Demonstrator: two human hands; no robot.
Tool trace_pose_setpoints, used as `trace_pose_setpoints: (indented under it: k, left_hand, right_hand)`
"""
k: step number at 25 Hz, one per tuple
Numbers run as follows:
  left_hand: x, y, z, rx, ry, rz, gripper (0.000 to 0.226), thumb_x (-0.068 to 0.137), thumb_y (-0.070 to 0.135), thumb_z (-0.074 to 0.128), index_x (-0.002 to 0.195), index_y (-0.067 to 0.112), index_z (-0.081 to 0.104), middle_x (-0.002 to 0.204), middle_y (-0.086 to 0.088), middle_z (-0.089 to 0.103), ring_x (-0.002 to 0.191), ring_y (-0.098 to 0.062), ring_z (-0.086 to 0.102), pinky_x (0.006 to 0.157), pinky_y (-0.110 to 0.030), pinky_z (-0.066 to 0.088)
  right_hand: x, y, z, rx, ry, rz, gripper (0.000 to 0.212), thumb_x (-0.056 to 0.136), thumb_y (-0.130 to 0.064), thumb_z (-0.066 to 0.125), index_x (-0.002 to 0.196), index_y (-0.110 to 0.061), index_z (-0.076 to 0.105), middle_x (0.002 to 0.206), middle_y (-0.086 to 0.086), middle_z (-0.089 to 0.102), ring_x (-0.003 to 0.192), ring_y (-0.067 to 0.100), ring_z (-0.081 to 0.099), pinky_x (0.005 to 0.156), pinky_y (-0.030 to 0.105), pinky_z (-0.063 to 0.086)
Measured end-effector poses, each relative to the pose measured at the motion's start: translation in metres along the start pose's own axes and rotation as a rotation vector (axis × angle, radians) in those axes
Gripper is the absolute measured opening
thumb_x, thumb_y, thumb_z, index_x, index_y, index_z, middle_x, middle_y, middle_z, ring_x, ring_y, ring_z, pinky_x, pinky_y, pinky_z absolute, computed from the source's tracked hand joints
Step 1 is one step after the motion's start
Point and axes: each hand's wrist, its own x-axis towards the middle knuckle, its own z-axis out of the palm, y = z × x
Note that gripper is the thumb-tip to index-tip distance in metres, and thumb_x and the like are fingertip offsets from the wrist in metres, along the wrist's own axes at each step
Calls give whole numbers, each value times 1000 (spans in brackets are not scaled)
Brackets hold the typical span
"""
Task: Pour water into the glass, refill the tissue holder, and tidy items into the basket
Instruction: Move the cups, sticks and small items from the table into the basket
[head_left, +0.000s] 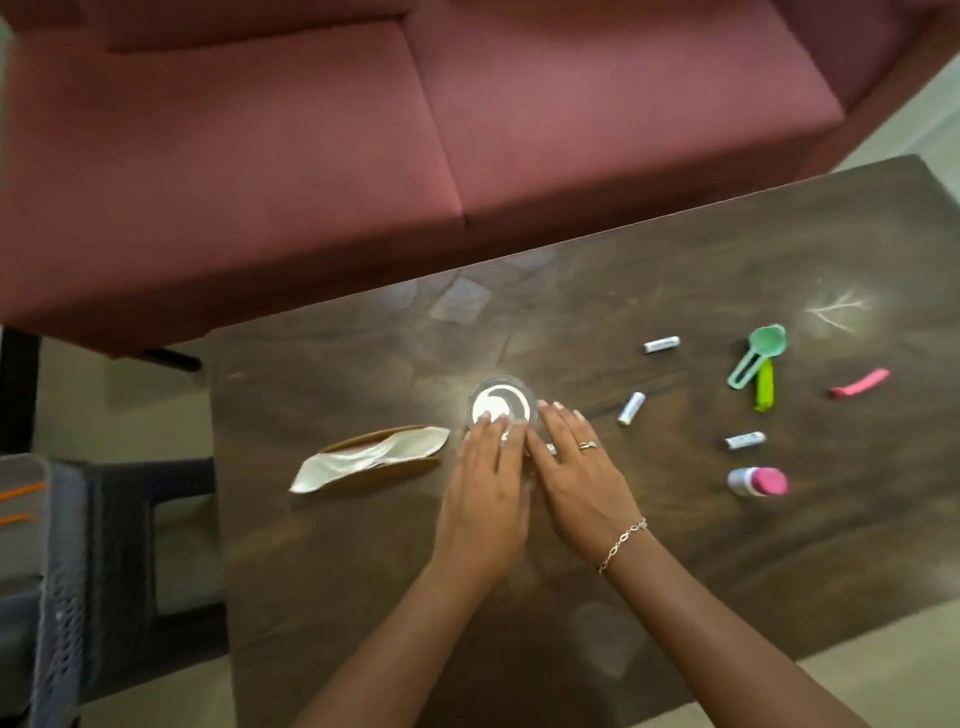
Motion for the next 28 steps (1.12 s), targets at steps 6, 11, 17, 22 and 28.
trace_pose_setpoints:
  k: [6,11,17,22,28]
  left_hand:
    - [19,40,37,78,-96,129,49,78,15,41,124,2,54,126,-18,58,120,-31,55,98,-43,47]
    - [24,44,63,179,-130,323,50,73,8,33,110,2,66,112,-15,68,107,-28,64,90,-36,51]
    - [52,41,104,253,-343,231,50,53,9,73,102,5,71,102,-13,71,97,-24,69,82,-29,54]
    - [54,30,125,370,-323,266,27,68,3,53,88,6,71,83,-11,68,74,-24,66,66,-30,55]
    - [49,19,131,452,-304,378,31,74,3,34,79,10,64,70,-7,61,60,-22,57,56,-30,48]
  right_hand:
    - [-22,66,7,-3,11,134,46,79,-11,32,116,-2,59,121,24,58,109,39,58,93,48,48]
    - [-29,114,17,32,30,135,38,73,-4,45,107,1,61,106,20,65,94,36,64,86,42,53]
    - [-19,157,52,-105,-120,-47,45,73,-5,32,98,1,68,99,16,71,92,29,69,77,38,56]
    - [-9,172,77,-168,-181,-81,43,77,-6,32,101,0,67,109,19,68,102,33,65,74,41,58]
    - [-8,171,84,-84,-139,-66,15,72,-8,40,70,-5,54,67,13,58,60,31,60,43,31,50]
